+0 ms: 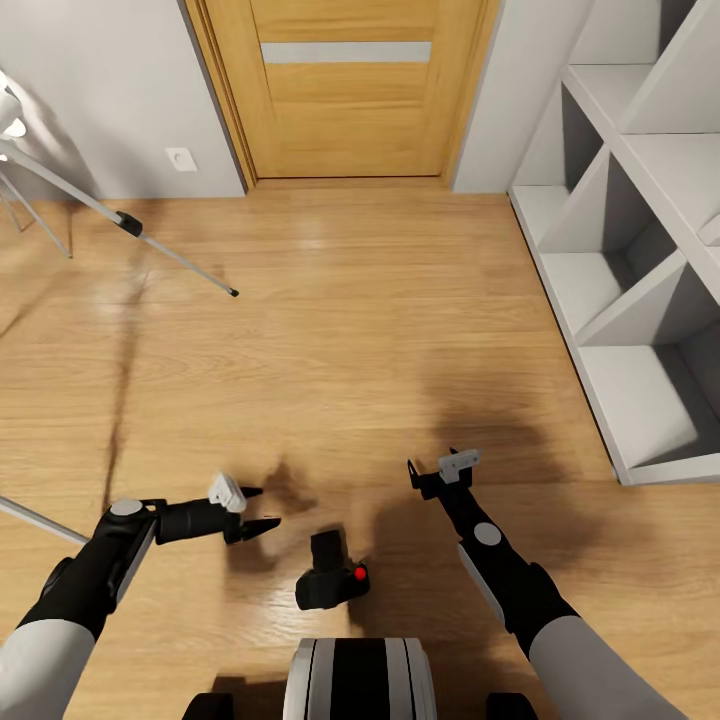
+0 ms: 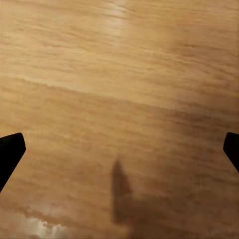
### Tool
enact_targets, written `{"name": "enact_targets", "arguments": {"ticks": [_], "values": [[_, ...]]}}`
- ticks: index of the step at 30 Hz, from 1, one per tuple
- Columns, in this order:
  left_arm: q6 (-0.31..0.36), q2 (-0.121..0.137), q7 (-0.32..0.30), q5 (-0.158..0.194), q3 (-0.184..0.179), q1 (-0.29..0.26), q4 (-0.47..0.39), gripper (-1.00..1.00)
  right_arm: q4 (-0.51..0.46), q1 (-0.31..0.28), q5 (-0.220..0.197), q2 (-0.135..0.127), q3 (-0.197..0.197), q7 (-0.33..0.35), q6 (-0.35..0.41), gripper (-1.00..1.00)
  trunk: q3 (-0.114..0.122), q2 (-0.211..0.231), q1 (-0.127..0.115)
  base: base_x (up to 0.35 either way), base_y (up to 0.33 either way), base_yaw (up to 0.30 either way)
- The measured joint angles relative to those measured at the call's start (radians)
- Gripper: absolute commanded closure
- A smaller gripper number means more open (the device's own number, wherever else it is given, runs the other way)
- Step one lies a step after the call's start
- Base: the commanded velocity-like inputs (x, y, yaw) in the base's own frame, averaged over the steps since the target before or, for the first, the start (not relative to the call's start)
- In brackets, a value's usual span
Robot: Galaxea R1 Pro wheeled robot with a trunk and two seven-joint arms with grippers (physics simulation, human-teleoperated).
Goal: Attach the digital camera to the camera tripod in the bedroom.
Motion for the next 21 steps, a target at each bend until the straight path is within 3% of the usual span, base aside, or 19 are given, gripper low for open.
{"name": "enact_targets", "arguments": {"ticks": [15, 21], "values": [[-0.049, 0.009, 0.006, -0.004, -0.124, 0.0, 0.088, -1.0, 0.0, 0.0, 0.0, 0.0, 0.0, 0.0, 0.0, -1.0, 0.0, 0.0, 0.0, 0.0, 0.0, 0.0], [-0.095, 0.013, 0.006, -0.005, -0.149, 0.0, 0.104, -1.0, 0.0, 0.0, 0.0, 0.0, 0.0, 0.0, 0.0, -1.0, 0.0, 0.0, 0.0, 0.0, 0.0, 0.0]]}}
